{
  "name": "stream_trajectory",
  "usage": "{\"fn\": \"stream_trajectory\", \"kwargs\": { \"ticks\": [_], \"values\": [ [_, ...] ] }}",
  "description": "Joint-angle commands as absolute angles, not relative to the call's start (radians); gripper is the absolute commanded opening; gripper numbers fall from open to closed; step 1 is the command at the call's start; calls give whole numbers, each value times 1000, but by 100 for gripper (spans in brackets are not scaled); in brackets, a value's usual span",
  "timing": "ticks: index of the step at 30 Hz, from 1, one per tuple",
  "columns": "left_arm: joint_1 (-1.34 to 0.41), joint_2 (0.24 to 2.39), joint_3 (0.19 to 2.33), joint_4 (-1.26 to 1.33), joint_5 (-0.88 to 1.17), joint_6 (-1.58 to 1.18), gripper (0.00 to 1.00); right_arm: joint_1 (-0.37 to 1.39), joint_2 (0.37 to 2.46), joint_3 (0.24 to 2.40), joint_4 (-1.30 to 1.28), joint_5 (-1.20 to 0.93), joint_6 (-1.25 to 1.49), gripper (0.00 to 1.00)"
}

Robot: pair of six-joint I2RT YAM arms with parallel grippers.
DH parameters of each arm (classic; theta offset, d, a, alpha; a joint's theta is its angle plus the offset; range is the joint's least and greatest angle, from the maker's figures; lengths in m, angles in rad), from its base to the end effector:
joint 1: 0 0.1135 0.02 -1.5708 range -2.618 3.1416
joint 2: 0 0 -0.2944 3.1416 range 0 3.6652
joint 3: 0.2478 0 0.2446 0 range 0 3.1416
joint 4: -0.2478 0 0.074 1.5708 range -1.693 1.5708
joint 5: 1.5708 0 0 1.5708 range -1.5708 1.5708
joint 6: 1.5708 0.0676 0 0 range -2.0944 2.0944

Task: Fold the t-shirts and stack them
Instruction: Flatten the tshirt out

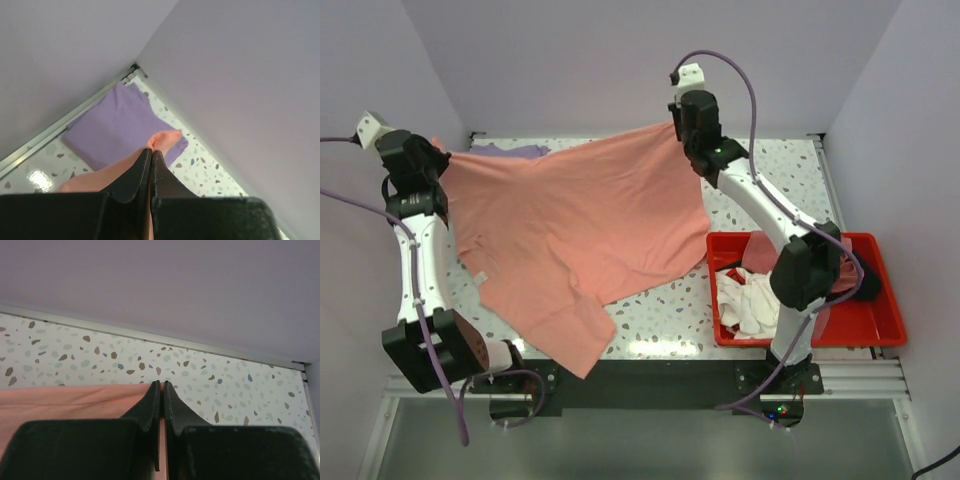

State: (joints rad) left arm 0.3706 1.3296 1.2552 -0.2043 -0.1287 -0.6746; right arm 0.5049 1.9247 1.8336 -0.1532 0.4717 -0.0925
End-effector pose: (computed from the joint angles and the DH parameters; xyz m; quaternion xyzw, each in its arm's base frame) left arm 0.3009 0.1262 0.4028 -0.4313 0.6711 -0.0402 0.6016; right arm 0.4471 0.2120 0.3954 -0.0880 0.7746 -0.0577 0.6237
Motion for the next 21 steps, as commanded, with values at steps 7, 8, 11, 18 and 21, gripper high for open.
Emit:
{"fn": "stream_trajectory", "kwargs": {
  "ticks": [7, 8, 11, 18, 21],
  "values": [
    [370, 1057, 1503, -127, -113, -598, 0, 499, 1533, 1868, -276, 450, -109, 0],
    [370, 1039, 1518, -130, -127, -592, 0, 499, 1507, 1882, -299, 440, -103, 0],
    [370, 977, 1620, -155, -175, -563, 0, 500, 1396, 1896, -368, 378, -89, 0],
    [253, 937, 1899, -222, -279, -419, 0, 500, 1198, 1988, -533, 183, -26, 0],
    [219, 916, 2000, -229, -333, -364, 0, 499, 1137, 2011, -575, 95, -8, 0]
  ]
}}
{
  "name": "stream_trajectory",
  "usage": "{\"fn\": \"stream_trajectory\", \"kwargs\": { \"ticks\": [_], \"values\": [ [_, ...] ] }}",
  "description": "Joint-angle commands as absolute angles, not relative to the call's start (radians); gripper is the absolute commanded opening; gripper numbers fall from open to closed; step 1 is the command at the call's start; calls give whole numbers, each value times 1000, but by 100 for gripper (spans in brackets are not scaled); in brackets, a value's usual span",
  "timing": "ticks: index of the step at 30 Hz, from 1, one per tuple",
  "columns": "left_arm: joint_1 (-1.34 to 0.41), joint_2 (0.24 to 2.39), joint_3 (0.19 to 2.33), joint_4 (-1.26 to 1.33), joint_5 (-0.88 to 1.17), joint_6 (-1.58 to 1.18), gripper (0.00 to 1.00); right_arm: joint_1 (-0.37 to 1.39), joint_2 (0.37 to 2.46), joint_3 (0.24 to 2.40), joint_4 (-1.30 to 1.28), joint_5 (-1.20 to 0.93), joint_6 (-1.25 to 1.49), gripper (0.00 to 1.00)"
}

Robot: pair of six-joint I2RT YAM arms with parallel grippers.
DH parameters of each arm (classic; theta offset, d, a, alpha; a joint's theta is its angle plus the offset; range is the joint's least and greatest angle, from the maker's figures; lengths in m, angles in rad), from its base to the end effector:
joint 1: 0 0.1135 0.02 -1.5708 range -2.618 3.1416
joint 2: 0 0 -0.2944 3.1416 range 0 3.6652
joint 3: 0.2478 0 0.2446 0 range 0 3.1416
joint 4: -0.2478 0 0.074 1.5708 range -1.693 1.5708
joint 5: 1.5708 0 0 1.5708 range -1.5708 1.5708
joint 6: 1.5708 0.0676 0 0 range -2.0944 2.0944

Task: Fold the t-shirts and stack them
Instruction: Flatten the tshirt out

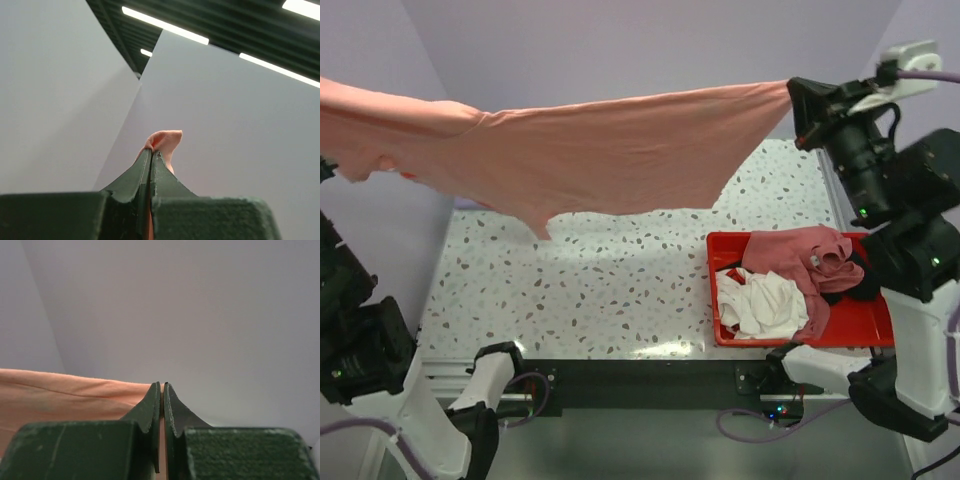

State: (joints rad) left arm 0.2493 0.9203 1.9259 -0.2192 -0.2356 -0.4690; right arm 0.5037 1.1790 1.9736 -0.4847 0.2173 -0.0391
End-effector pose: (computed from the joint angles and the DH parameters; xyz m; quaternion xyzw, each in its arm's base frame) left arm 0.0124 0.0194 0.6791 -0.2351 0.3172 -0.0560 0.9171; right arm 0.1509 0.0665 0.6395 -0.0727 0.5881 0.1227 0.7961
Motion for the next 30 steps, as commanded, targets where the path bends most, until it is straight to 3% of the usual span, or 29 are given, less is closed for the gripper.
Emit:
{"fn": "stream_trajectory", "kwargs": {
  "ticks": [1, 9, 19, 25, 30],
  "values": [
    [215, 910, 2009, -216, -345, -354, 0, 500, 1123, 2011, -580, 81, 23, 0],
    [192, 907, 2042, -193, -345, -314, 0, 499, 1042, 1976, -586, 43, 43, 0],
    [193, 1084, 1774, -49, -269, -304, 0, 500, 1169, 1729, -448, 237, 48, 0],
    [193, 1259, 1458, 243, -148, -327, 0, 492, 1359, 1543, -292, 416, 31, 0],
    [192, 1544, 1362, 347, -59, -370, 0, 396, 1703, 1583, -244, 330, 103, 0]
  ]
}}
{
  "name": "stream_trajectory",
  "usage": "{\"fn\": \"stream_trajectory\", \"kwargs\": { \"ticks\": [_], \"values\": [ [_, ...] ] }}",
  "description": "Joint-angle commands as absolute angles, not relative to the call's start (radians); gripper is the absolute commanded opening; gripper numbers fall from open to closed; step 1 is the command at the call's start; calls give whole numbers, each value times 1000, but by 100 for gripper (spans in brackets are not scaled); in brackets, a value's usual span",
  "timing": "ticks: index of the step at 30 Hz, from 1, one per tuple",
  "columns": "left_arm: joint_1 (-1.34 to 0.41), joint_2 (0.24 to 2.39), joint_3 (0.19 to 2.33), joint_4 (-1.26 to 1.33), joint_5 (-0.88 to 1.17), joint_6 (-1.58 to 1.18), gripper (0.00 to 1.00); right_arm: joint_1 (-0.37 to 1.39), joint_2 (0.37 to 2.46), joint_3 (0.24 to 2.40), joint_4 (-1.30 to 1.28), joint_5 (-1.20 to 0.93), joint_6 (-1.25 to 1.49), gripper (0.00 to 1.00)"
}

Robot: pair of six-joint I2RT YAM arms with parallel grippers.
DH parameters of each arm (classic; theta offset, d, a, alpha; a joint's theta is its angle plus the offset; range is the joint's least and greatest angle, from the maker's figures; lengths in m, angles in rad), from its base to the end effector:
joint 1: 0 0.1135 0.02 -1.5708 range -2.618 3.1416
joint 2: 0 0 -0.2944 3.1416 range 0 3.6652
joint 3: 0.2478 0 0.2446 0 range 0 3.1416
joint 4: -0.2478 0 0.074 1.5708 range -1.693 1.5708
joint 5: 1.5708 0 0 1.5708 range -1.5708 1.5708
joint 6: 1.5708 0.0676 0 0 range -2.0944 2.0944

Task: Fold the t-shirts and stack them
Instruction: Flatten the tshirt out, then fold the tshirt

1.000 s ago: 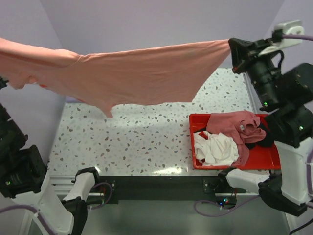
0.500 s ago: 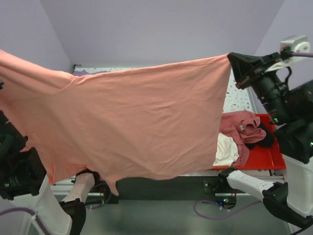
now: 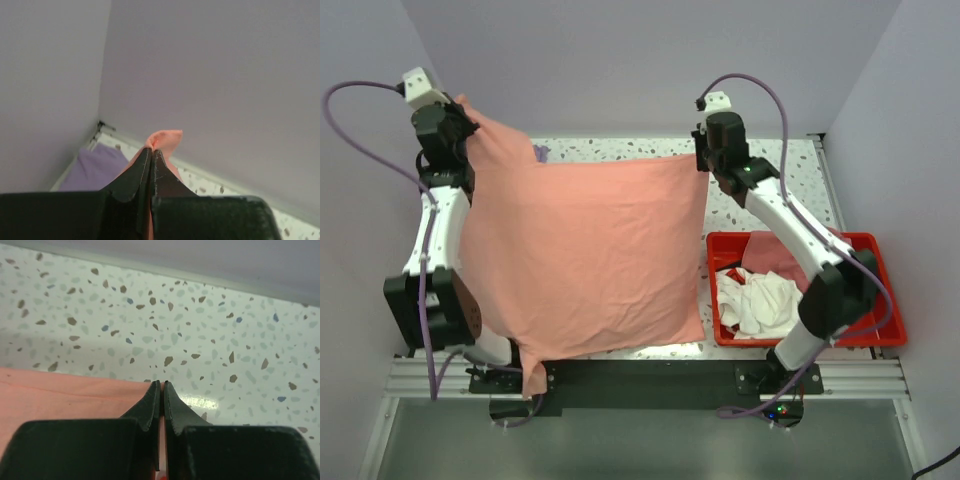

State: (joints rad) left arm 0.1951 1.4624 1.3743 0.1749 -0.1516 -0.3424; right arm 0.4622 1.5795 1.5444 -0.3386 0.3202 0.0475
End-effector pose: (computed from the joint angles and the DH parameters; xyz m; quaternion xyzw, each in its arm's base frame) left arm 0.3609 0.0817 0.4573 -0.2327 0.6348 -0.0031 0.7368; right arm 0.3588 0.1550 0.4091 -0.0800 0.8166 0.0128 0.5715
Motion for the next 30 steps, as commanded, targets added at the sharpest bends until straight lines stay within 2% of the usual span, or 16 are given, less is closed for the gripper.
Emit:
{"fn": "stream_trajectory", "kwargs": {
  "ticks": [1, 5, 9, 14, 21, 30],
  "values": [
    [192, 1596, 1370, 362, -39, -379, 0, 382, 1750, 1597, -232, 298, 107, 0],
    [190, 1904, 1477, 374, 44, -417, 0, 316, 1978, 1737, -207, 210, 117, 0],
    [183, 2054, 1543, 429, 75, -443, 0, 282, 2202, 1906, -219, 172, 103, 0],
    [173, 2151, 1614, 443, 89, -439, 0, 264, 2319, 2052, -215, 118, 86, 0],
    [173, 2134, 1580, 458, 118, -462, 0, 264, 2304, 2049, -199, 86, 77, 0],
    [173, 1918, 1350, 501, 130, -463, 0, 264, 2105, 1835, -169, 32, 74, 0]
  ]
}}
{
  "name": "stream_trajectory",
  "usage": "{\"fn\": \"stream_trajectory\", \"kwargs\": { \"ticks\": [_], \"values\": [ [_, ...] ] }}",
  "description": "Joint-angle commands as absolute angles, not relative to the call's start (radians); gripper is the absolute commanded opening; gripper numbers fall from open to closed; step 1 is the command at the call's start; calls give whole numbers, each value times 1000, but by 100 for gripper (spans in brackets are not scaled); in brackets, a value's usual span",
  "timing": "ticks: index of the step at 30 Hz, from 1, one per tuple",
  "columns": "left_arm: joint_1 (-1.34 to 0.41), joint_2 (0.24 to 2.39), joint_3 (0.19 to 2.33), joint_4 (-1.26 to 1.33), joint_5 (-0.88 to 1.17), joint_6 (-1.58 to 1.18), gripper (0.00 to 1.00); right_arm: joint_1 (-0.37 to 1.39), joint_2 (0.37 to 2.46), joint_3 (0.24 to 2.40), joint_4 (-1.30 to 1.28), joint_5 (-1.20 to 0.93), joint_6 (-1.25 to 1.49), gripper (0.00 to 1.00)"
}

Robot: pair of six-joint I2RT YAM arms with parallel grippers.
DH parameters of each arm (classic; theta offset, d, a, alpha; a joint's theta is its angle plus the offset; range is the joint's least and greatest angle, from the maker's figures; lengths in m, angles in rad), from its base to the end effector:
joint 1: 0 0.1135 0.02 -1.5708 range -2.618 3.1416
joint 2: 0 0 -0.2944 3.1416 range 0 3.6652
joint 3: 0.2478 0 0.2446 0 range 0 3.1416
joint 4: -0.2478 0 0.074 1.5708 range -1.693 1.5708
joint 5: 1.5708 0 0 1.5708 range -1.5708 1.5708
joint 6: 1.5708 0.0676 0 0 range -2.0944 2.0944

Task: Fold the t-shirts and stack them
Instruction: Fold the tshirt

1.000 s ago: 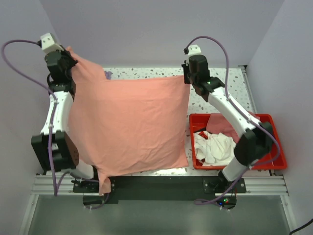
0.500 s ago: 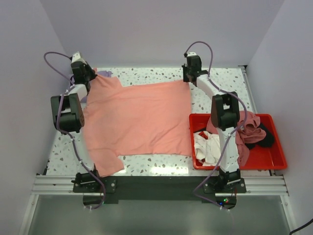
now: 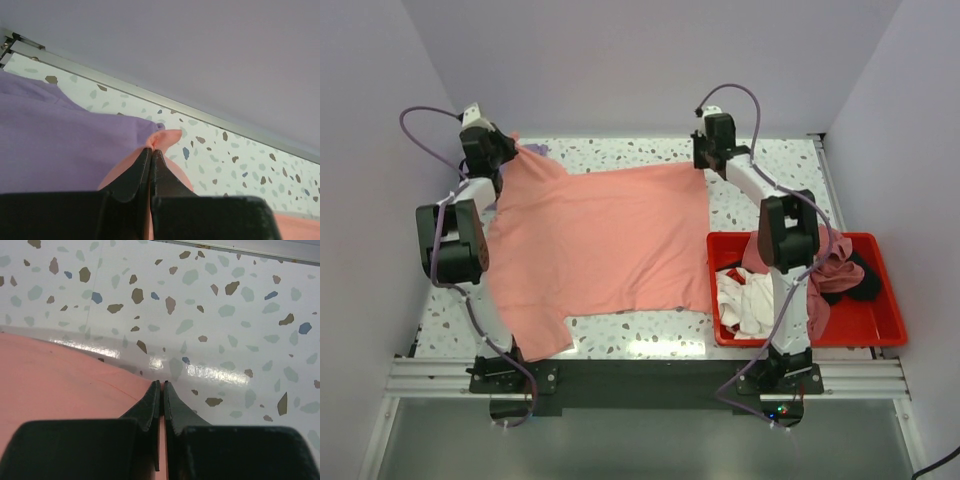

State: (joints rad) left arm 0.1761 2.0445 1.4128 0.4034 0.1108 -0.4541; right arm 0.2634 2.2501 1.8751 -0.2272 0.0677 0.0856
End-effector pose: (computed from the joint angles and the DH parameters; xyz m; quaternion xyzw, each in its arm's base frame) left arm 0.5119 0.0835 0.2519 -0.2096 0.7540 -0.1290 0.6090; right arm 0.5459 0.1425 0.2314 -0.0628 0.8824 0.0513 0.4635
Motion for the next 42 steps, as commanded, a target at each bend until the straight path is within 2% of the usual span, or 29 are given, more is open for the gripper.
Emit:
{"fn": "stream_trajectory", "kwargs": {
  "ticks": [1, 14, 20, 28, 42],
  "values": [
    [173, 1872, 1321, 509, 133, -468, 0, 264, 2091, 1800, -170, 25, 74, 0],
    [173, 1482, 844, 540, 97, -499, 0, 264, 1875, 1549, -190, 2, 91, 0],
    [173, 1321, 689, 532, 71, -518, 0, 264, 1803, 1456, -213, 2, 74, 0],
    [173, 1151, 609, 427, -86, -509, 0, 265, 1712, 1370, -236, 2, 48, 0],
    [173, 879, 471, 264, -184, -589, 0, 264, 1655, 1312, -278, -43, 32, 0]
  ]
}}
